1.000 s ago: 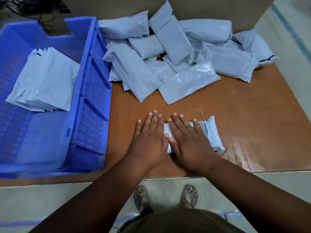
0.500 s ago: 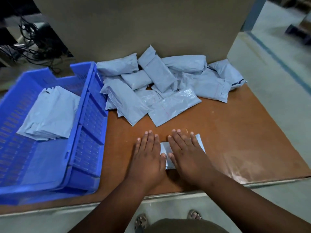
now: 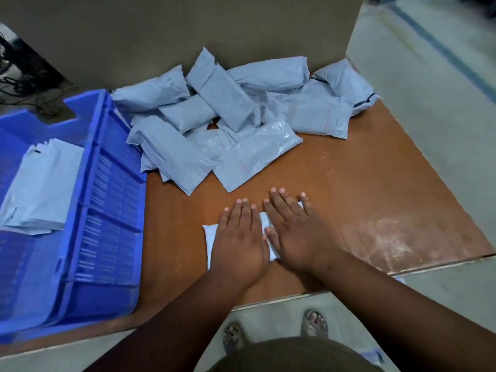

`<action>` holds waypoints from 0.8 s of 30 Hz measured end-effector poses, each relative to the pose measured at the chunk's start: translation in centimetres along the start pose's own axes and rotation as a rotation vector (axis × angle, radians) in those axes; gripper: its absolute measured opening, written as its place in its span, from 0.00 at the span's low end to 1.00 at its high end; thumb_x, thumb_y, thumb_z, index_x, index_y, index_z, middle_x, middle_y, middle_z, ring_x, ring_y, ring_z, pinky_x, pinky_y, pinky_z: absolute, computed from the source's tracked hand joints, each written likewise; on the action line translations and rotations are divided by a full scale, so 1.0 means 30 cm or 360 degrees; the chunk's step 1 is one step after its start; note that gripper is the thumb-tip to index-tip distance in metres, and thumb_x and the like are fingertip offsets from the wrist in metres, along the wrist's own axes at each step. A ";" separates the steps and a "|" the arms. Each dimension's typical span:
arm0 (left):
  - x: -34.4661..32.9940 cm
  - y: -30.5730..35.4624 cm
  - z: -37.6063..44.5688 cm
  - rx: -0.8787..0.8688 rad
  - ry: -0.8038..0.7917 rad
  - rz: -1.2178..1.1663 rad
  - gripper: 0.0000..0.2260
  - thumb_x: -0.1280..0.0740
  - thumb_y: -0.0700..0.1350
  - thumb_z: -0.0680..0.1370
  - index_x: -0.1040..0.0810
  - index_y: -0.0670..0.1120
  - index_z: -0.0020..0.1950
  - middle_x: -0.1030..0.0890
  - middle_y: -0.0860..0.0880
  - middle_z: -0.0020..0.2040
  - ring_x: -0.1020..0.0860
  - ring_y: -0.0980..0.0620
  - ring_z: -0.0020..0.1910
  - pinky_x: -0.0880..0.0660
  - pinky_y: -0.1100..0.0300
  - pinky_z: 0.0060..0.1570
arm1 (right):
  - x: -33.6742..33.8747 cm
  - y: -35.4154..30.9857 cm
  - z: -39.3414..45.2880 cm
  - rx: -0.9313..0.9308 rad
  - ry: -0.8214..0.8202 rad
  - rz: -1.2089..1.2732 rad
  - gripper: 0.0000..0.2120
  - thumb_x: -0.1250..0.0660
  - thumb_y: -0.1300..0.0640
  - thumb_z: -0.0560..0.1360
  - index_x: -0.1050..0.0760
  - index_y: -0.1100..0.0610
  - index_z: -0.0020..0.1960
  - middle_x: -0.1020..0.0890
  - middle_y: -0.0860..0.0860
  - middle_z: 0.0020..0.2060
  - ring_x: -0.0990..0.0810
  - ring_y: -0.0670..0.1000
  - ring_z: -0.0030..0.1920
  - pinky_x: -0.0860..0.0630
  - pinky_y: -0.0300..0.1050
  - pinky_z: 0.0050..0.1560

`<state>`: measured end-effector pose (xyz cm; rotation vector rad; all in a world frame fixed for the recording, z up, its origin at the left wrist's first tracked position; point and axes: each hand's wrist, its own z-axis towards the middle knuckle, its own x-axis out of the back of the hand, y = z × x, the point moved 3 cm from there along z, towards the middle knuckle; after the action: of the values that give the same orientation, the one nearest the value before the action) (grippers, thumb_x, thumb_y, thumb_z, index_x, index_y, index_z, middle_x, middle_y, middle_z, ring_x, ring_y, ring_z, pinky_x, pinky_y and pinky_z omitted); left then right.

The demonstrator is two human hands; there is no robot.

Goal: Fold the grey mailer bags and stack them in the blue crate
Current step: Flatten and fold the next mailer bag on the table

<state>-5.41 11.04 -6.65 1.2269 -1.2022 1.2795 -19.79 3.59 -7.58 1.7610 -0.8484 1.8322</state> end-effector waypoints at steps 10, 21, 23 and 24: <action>-0.004 -0.003 0.005 0.0006 -0.0070 0.0045 0.31 0.49 0.54 0.84 0.37 0.39 0.83 0.39 0.37 0.84 0.42 0.39 0.84 0.46 0.38 0.81 | -0.003 0.002 0.009 0.0011 -0.0029 0.0005 0.32 0.56 0.40 0.87 0.52 0.54 0.87 0.52 0.55 0.86 0.56 0.56 0.86 0.52 0.66 0.82; 0.108 -0.045 -0.161 -0.0414 0.0036 0.0037 0.31 0.42 0.57 0.85 0.42 0.49 0.86 0.49 0.45 0.87 0.51 0.43 0.86 0.46 0.32 0.80 | 0.088 0.024 -0.149 0.0270 0.0044 -0.0071 0.32 0.46 0.41 0.85 0.42 0.54 0.85 0.47 0.55 0.86 0.50 0.57 0.85 0.48 0.63 0.83; 0.085 -0.046 -0.206 -0.0378 0.0013 0.0036 0.29 0.42 0.56 0.85 0.41 0.52 0.86 0.52 0.47 0.88 0.53 0.43 0.86 0.46 0.32 0.79 | 0.064 0.028 -0.213 0.0292 0.0040 -0.0060 0.32 0.47 0.39 0.86 0.41 0.53 0.85 0.47 0.55 0.86 0.49 0.58 0.85 0.46 0.65 0.82; 0.071 -0.046 -0.221 -0.0357 -0.0001 0.0021 0.29 0.42 0.56 0.85 0.40 0.53 0.86 0.52 0.48 0.88 0.53 0.44 0.86 0.45 0.31 0.79 | 0.047 0.030 -0.233 0.0268 0.0021 -0.0070 0.32 0.47 0.38 0.86 0.40 0.52 0.85 0.47 0.56 0.86 0.49 0.60 0.85 0.45 0.66 0.81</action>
<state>-4.48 17.76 -4.52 1.0575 -1.3175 1.1195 -25.48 7.74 -6.21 1.8512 -0.6614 1.9332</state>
